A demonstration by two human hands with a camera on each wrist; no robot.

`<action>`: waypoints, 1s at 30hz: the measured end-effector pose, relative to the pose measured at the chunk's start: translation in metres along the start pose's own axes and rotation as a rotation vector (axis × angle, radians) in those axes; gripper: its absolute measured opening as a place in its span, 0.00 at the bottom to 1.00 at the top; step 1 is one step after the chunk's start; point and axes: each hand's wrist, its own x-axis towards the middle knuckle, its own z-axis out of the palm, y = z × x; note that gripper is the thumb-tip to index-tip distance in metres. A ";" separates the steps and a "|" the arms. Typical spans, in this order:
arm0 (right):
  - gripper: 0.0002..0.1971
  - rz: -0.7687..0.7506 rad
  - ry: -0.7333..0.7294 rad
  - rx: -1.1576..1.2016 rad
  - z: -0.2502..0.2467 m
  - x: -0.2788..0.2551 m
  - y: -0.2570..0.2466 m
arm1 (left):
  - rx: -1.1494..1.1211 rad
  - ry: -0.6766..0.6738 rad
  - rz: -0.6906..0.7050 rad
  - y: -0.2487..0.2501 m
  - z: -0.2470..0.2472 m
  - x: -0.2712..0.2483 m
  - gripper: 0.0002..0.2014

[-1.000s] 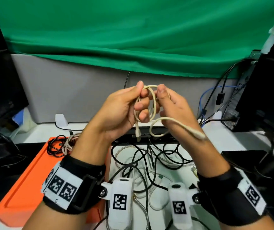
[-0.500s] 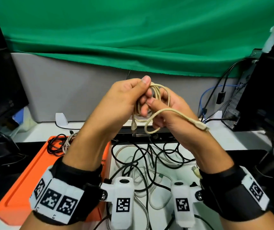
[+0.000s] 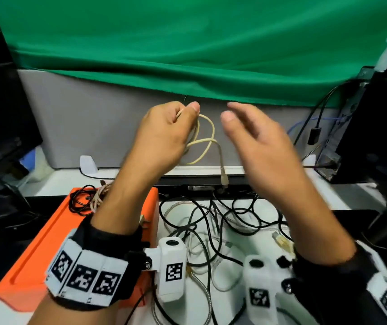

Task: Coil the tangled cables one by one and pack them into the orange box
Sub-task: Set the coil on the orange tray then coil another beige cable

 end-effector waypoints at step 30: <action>0.10 -0.169 0.106 0.042 0.003 0.009 0.024 | -0.560 -0.421 -0.228 0.010 -0.002 -0.006 0.19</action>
